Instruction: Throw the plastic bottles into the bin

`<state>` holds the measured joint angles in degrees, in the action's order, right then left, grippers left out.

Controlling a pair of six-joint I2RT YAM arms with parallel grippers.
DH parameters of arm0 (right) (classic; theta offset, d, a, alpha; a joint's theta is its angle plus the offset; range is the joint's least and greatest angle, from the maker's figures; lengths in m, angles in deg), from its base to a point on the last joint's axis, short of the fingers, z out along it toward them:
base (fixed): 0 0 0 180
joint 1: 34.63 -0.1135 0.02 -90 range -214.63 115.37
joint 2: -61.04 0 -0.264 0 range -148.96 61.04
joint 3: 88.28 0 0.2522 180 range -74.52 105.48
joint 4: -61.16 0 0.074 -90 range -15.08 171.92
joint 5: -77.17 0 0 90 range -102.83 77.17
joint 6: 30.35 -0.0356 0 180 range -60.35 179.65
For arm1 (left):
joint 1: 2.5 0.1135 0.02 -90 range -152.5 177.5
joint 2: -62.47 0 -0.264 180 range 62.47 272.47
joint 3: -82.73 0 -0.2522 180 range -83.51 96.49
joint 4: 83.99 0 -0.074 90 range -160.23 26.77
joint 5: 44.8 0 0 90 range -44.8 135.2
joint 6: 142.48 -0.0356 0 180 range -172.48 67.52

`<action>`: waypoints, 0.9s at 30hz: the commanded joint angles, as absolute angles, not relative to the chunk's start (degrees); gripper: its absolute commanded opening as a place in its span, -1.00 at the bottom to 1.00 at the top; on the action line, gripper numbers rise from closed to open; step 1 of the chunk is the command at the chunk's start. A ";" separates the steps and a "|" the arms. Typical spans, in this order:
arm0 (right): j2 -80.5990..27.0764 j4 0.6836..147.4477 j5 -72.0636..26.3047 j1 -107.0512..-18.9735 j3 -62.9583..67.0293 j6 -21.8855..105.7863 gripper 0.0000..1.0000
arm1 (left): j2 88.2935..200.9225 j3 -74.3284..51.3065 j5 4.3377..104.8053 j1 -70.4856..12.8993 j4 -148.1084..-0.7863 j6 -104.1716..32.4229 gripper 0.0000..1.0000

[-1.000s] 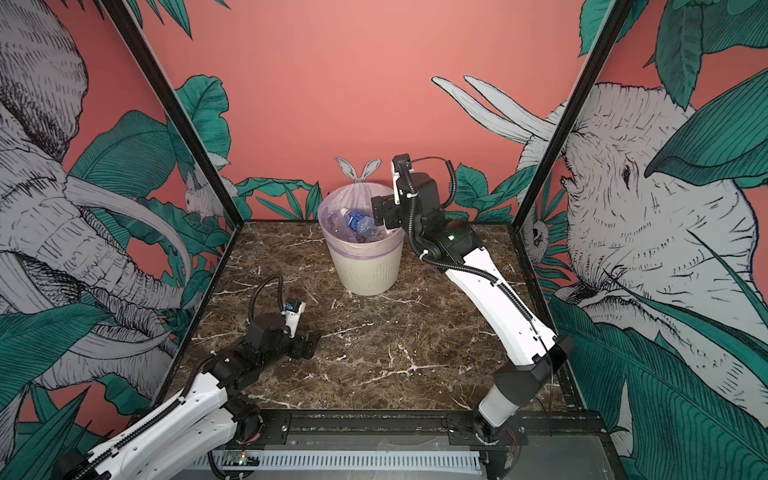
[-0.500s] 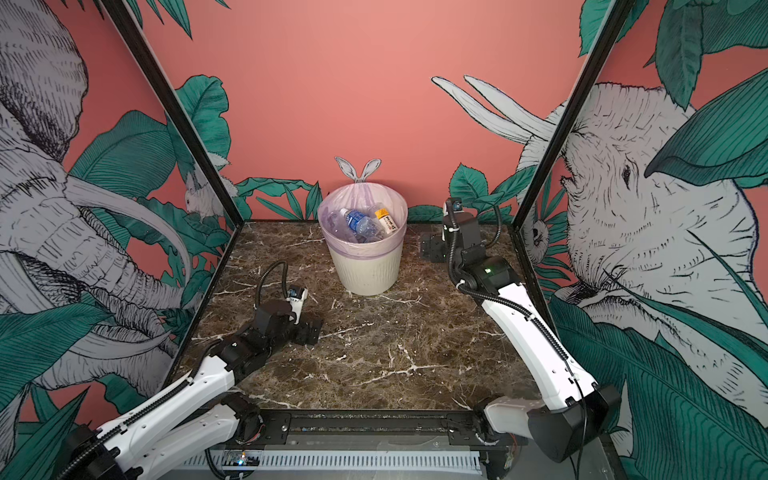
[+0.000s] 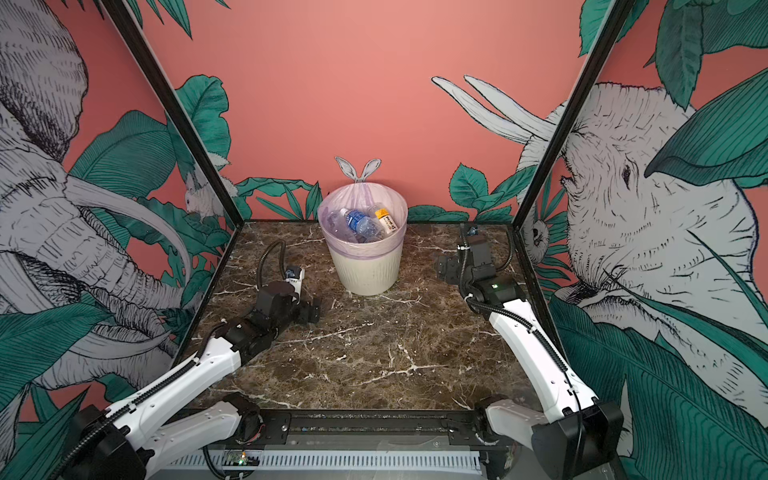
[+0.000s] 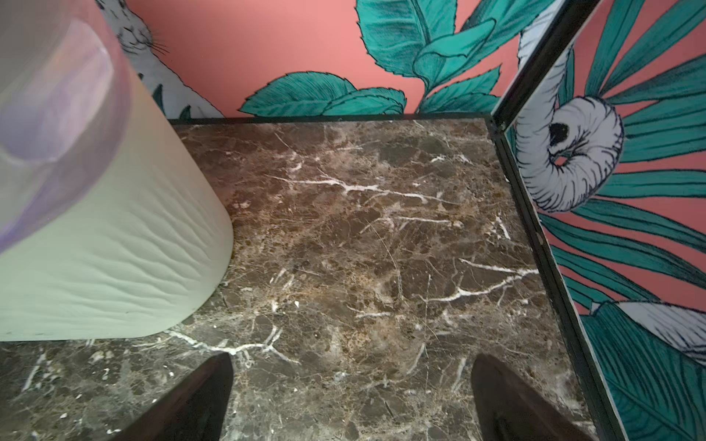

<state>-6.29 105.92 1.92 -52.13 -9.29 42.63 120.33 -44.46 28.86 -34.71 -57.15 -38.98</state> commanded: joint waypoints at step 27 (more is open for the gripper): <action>-3.62 89.75 7.70 -48.45 -24.76 45.28 0.99 | 122.70 -51.68 24.57 -19.61 -86.31 -52.84 0.99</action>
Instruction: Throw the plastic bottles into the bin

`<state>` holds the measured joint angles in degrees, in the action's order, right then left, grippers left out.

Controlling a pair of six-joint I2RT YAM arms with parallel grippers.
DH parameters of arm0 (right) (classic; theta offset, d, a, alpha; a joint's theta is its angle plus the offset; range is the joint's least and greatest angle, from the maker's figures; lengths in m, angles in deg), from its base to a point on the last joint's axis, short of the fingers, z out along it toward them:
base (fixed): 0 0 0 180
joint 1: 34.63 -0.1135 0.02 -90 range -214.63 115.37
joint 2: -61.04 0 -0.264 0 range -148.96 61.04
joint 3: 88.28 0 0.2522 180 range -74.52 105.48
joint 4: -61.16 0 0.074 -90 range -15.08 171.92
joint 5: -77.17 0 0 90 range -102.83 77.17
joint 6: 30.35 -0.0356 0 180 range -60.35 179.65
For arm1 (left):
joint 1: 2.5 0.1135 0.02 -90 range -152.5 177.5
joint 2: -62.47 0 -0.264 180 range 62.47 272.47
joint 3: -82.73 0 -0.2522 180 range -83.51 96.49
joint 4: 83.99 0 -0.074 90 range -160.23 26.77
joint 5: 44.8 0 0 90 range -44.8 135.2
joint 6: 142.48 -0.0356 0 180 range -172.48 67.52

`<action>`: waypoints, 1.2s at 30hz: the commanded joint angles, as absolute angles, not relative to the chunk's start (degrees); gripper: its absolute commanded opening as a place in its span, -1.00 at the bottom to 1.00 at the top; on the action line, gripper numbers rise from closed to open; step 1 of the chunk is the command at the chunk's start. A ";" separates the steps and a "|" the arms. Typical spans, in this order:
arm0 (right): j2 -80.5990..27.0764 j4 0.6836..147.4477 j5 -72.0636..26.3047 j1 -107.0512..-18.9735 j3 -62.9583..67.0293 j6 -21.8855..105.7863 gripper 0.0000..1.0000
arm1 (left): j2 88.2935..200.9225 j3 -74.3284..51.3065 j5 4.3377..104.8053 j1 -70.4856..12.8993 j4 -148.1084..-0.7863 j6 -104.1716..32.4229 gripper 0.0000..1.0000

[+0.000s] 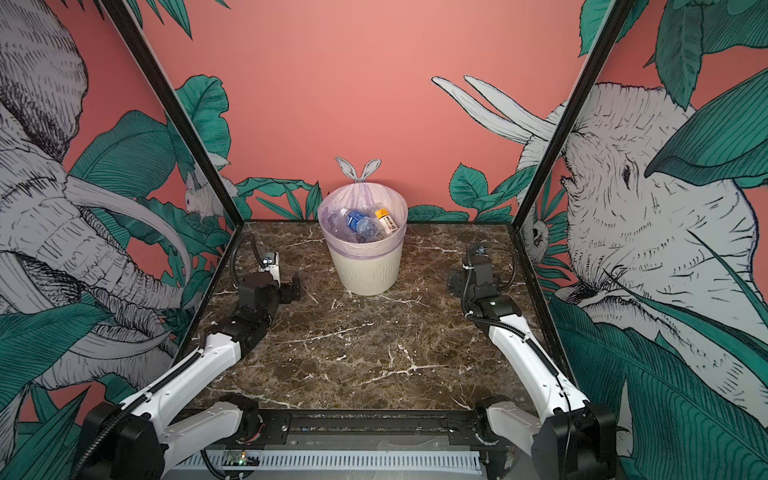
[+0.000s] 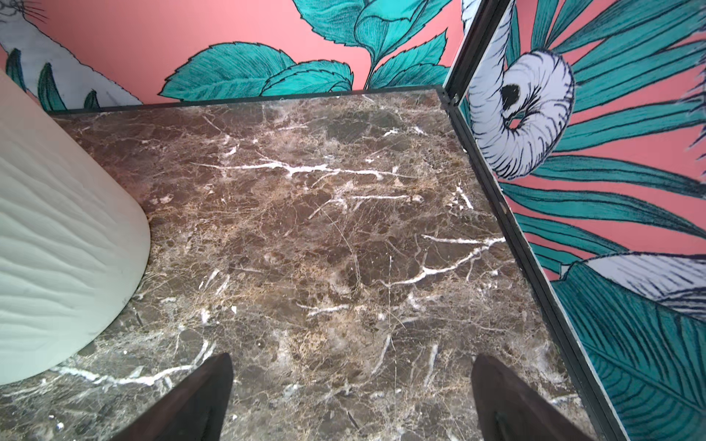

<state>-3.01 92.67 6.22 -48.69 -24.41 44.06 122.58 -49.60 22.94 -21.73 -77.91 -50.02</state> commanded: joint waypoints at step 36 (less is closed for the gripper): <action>-5.87 50.54 8.02 -48.17 -48.94 59.29 0.91 | 151.38 -59.62 42.57 -5.10 -119.39 -59.23 0.99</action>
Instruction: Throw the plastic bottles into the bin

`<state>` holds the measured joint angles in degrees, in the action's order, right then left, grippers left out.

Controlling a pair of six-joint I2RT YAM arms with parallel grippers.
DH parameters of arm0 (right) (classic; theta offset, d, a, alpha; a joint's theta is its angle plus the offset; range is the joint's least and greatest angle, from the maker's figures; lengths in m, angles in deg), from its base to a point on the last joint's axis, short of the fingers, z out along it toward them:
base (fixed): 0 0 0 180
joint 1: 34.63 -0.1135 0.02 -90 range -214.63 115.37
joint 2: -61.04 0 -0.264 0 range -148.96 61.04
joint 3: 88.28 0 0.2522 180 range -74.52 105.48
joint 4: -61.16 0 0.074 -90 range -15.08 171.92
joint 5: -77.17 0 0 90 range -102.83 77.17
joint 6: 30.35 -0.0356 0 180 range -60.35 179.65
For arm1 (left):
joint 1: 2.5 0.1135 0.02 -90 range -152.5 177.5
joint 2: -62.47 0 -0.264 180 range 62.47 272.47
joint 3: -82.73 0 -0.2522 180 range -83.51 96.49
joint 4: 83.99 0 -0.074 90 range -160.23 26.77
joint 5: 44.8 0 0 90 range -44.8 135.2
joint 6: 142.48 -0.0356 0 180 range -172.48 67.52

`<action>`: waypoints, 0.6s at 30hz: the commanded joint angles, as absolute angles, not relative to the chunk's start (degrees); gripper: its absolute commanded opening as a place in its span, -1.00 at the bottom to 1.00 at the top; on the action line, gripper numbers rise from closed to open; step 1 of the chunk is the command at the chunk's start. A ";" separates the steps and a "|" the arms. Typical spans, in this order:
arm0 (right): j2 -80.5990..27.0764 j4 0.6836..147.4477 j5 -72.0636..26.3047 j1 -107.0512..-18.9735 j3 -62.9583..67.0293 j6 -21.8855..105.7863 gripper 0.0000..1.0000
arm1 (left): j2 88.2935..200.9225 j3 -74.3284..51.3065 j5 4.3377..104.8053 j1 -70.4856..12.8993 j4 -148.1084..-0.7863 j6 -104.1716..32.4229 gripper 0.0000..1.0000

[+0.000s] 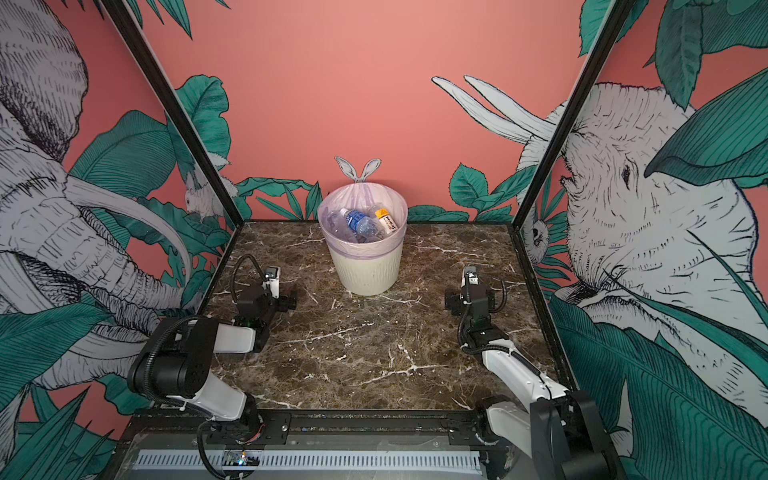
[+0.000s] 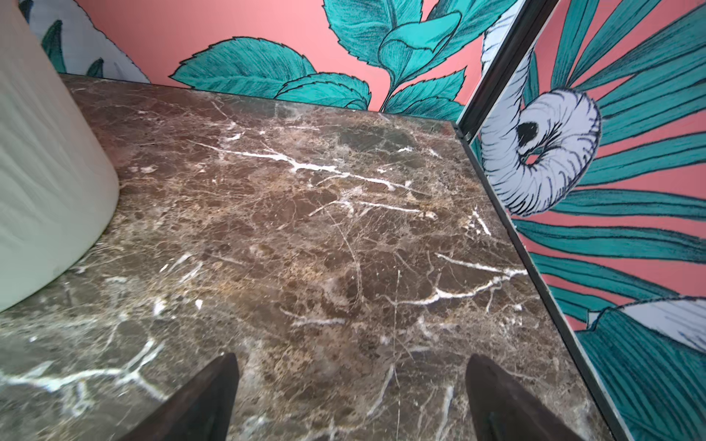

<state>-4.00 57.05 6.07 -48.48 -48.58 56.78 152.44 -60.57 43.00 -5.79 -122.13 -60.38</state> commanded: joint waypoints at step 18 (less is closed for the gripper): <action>-18.16 30.38 0.11 -41.03 -52.80 62.25 0.92 | 151.32 -59.66 42.57 -5.14 -119.27 -59.21 0.99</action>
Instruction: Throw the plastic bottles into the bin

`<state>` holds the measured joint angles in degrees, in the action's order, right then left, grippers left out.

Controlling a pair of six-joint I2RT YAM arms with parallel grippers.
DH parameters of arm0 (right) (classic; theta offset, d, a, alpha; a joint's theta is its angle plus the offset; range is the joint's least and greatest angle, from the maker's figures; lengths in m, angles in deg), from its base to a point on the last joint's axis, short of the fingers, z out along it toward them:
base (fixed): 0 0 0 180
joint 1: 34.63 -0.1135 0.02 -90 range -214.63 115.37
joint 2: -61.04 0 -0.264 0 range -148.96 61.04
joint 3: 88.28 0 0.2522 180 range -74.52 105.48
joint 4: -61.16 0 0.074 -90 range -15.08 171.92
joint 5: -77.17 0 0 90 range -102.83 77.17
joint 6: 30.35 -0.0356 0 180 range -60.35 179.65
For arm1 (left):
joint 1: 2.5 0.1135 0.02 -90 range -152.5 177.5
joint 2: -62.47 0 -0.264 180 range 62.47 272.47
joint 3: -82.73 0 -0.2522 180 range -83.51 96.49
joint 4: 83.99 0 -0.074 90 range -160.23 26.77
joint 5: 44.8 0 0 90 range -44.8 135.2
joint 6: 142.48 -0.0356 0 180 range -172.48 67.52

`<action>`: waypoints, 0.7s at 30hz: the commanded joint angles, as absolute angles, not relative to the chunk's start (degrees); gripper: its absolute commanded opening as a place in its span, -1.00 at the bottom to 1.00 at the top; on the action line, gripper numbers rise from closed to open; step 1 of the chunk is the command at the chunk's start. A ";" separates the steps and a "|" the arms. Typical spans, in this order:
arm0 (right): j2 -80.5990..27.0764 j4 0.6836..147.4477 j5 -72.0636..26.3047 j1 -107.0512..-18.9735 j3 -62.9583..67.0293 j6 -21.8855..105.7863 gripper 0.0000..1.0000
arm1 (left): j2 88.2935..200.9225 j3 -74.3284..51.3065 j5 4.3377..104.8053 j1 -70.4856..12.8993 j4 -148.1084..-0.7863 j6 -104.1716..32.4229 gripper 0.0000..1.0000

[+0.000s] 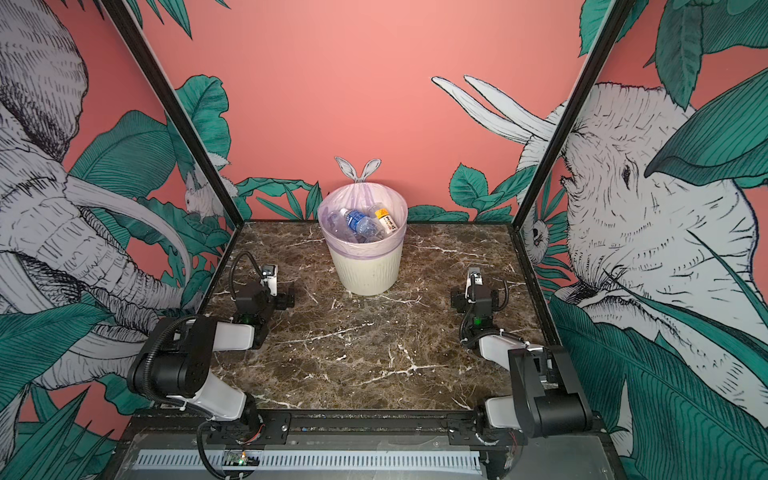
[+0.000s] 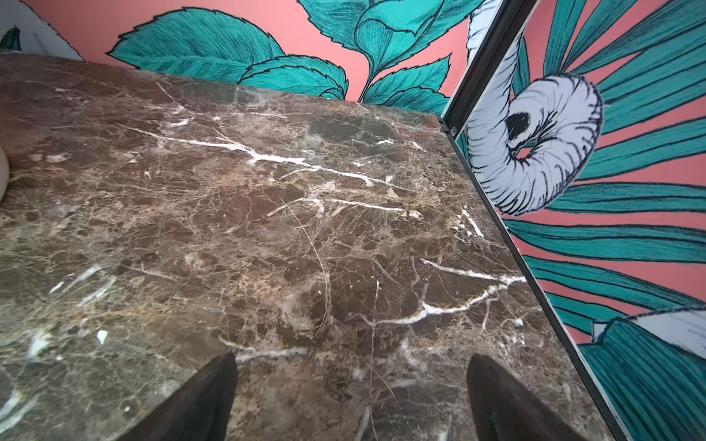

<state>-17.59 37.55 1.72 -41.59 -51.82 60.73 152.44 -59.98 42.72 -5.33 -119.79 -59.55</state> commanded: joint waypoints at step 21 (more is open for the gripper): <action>-27.77 22.97 -6.49 -37.00 -52.04 60.09 0.97 | 151.41 -59.61 42.57 -5.15 -119.27 -59.19 0.99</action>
